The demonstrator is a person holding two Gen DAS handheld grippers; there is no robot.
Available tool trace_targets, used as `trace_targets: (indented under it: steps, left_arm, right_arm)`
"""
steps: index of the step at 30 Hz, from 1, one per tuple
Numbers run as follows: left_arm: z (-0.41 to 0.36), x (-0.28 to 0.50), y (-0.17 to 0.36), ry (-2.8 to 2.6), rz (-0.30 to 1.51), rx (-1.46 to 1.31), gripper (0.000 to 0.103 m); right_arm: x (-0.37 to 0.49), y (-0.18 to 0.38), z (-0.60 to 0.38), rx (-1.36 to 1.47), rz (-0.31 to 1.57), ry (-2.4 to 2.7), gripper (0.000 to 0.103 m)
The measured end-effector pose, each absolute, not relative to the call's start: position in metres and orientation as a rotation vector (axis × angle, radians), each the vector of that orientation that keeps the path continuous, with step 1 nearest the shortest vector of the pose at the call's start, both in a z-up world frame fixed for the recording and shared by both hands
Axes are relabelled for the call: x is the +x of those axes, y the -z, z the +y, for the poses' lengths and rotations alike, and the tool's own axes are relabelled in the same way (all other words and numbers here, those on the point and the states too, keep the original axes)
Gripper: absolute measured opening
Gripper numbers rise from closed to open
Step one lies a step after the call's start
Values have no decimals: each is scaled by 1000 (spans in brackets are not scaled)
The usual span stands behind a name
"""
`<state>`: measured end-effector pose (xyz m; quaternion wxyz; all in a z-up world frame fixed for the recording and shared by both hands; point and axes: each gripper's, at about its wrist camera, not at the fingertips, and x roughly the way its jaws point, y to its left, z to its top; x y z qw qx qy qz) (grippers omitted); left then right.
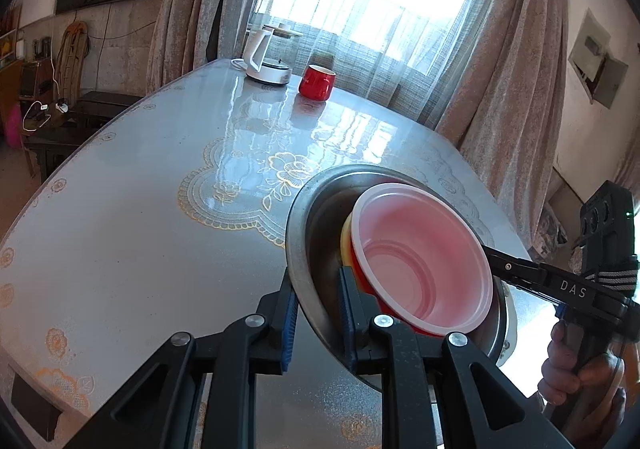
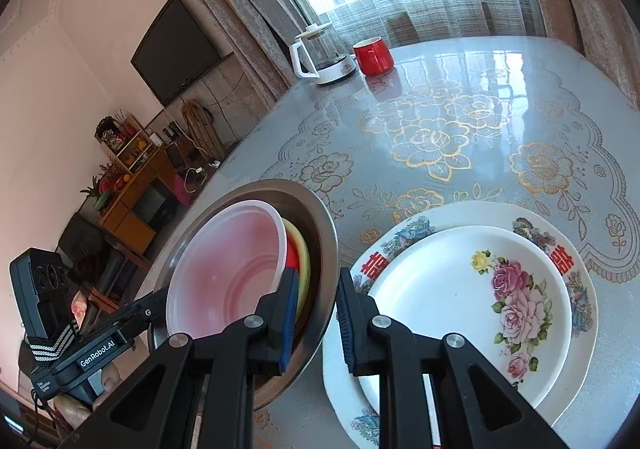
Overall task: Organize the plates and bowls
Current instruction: 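Carry the nested steel bowl with both grippers over the floral plate stack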
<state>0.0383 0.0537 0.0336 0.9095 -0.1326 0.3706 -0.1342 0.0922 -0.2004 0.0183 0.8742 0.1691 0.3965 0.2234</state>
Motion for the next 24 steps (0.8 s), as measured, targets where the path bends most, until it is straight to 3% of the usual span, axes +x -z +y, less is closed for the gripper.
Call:
trace_targets:
  steps: [24]
  left_arm:
    - [-12,60,-42,413,790,-196,19]
  right_arm:
    - [66,-24,-267,424,782,-319,20]
